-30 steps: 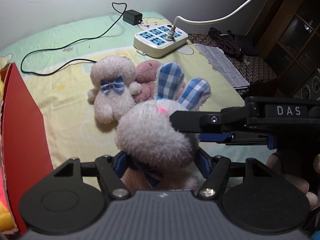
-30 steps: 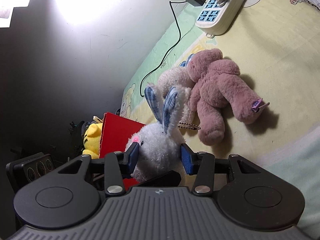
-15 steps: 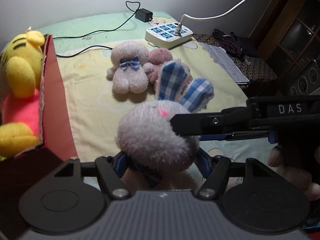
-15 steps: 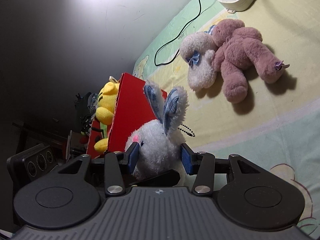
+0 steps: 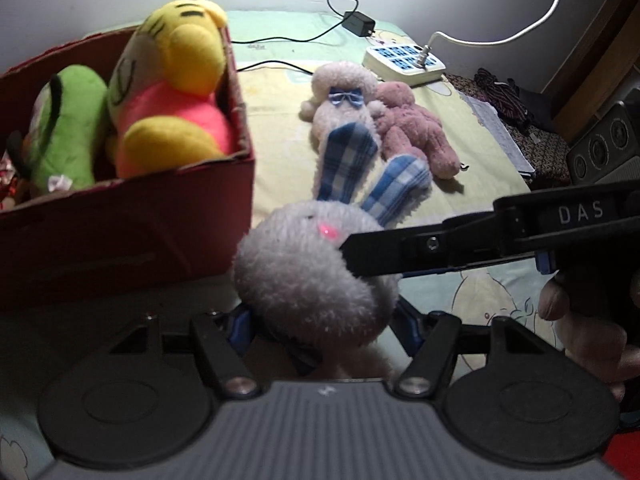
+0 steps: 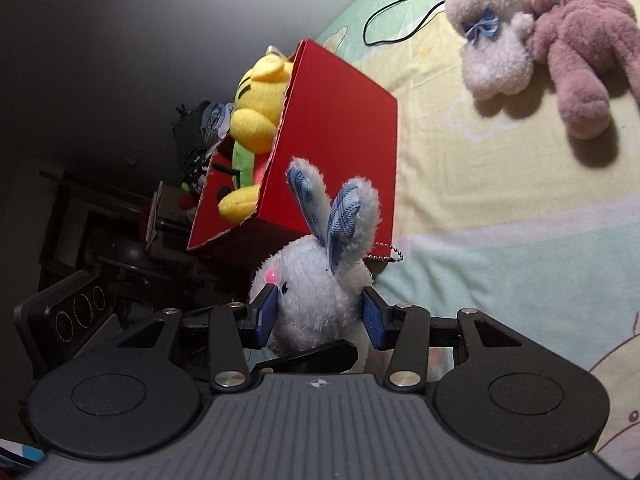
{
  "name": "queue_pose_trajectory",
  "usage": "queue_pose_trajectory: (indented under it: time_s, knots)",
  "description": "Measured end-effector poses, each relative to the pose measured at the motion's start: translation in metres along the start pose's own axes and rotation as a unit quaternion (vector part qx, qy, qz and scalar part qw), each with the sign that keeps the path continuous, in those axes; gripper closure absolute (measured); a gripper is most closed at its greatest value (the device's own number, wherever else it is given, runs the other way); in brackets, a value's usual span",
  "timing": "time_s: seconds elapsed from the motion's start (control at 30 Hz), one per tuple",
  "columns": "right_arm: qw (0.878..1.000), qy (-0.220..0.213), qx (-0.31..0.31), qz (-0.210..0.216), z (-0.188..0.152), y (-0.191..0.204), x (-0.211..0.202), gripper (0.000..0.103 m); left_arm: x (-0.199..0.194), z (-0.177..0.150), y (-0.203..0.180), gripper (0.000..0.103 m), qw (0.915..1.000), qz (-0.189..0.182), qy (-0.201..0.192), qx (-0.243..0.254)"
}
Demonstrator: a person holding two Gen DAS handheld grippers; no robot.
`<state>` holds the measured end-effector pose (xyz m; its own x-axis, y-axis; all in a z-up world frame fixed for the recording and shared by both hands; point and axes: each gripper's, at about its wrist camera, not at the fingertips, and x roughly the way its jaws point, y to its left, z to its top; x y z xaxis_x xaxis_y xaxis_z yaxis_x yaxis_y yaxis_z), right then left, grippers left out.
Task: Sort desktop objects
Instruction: 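Carry the white bunny with the right gripper over the red box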
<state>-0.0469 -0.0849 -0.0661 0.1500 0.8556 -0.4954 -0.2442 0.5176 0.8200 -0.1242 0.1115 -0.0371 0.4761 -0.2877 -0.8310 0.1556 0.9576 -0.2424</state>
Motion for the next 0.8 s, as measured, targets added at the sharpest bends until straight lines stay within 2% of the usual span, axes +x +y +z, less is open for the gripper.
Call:
queue_pose_trajectory:
  time_s: [0.33,0.6,0.8]
  knots:
    - [0.997,0.061,-0.048,0.026,-0.001,0.03,0.04,0.055,-0.029,-0.022,0.031,0.034,0.9982,0.037,-0.007,-0.048]
    - [0.988,0.11,-0.096,0.052,-0.005,0.059,0.08,0.055,-0.054,-0.041,0.058,0.034,0.9928,0.079,-0.014,-0.089]
    - [0.984,0.113,-0.123,0.057,-0.003,0.088,0.1,0.055,-0.078,-0.049,0.085,0.034,0.9907,0.086,-0.026,-0.103]
